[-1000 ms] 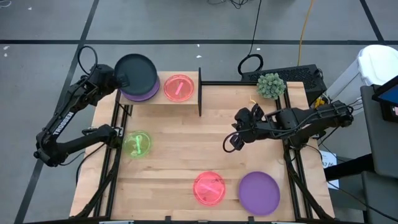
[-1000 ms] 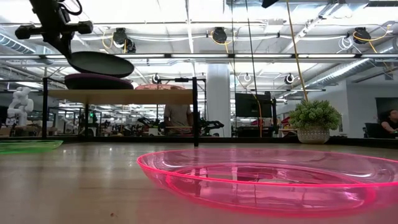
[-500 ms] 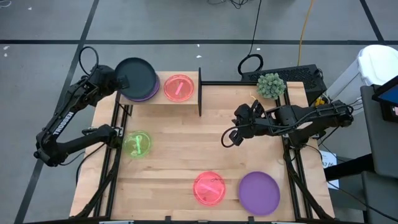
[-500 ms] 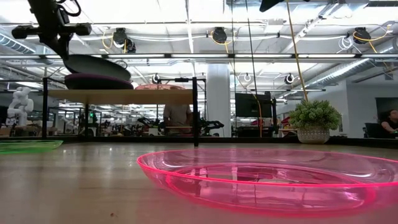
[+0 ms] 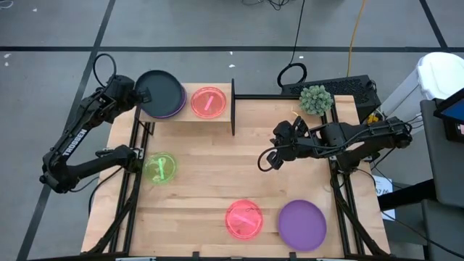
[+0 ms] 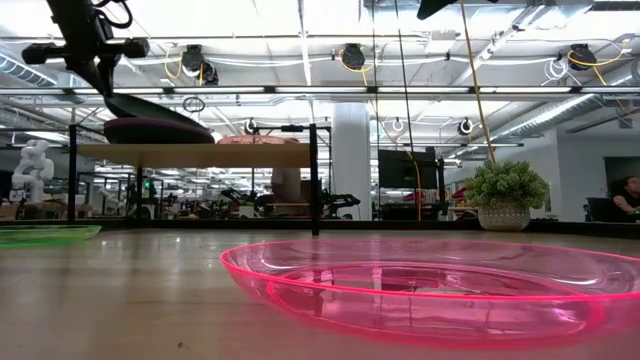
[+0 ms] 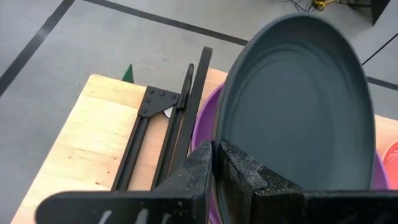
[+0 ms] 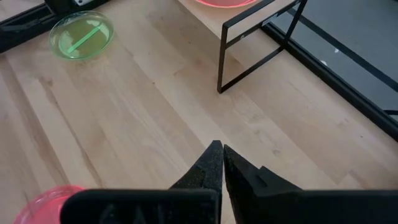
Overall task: Place and stack plates onto a shelf
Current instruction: Stack the black plate on the purple plate, then stack the green plate on the pink plate
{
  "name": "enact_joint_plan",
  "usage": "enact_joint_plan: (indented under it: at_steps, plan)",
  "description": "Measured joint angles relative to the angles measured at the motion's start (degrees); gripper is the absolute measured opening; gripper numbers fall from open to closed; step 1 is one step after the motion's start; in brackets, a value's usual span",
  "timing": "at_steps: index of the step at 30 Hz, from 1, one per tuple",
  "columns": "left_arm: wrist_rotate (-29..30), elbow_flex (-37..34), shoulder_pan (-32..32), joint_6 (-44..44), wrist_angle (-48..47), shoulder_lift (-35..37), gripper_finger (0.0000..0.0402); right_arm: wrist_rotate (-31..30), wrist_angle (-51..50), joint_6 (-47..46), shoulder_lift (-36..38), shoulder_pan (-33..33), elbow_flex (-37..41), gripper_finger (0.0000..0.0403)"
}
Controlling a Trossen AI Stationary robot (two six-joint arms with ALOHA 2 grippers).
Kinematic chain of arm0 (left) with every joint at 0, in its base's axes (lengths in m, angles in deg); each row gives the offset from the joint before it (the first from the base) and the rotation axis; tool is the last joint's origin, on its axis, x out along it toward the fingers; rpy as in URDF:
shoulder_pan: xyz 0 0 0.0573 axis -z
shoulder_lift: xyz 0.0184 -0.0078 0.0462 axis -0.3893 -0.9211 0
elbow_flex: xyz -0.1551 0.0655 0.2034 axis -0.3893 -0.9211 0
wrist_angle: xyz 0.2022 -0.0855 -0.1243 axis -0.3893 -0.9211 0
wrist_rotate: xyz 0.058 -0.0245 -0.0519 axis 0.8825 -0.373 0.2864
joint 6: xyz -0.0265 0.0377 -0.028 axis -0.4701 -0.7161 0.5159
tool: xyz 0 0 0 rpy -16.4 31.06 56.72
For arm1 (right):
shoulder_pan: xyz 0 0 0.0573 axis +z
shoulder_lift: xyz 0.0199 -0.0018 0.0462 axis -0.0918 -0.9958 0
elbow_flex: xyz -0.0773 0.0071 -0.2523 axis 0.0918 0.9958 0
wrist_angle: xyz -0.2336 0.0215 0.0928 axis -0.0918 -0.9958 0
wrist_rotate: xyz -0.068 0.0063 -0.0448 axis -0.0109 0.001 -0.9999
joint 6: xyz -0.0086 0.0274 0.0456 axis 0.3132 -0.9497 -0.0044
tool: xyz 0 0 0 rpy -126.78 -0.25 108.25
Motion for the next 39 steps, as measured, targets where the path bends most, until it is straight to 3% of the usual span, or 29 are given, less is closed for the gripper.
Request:
enact_joint_plan:
  at_steps: [6, 15, 22, 31, 39]
  plan:
    - [0.0, 0.0, 0.0, 0.1, 1.5, 0.0, 0.004, 0.0, 0.0, -0.1, 0.0, 0.0, 0.0, 0.0]
    - [0.6, 0.0, 0.0, 0.3, 1.4, 0.1, 0.0113, 0.0, 0.0, -2.1, 0.0, 0.0, 0.0, 0.0]
    - [0.0, 0.0, 0.0, -2.9, 1.4, 0.1, 0.012, 0.0, 0.0, -2.1, 0.0, 0.0, 0.0, 0.0]
    - [-12.3, 0.0, 0.9, -7.5, 2.6, 0.9, 0.012, 0.0, 0.0, -2.1, 0.0, 0.0, 0.0, 0.0]
    - [-21.9, 0.0, 7.7, -8.5, 1.1, 2.8, 0.012, 0.1, 0.0, -2.1, 0.0, 0.0, 0.0, 0.0]
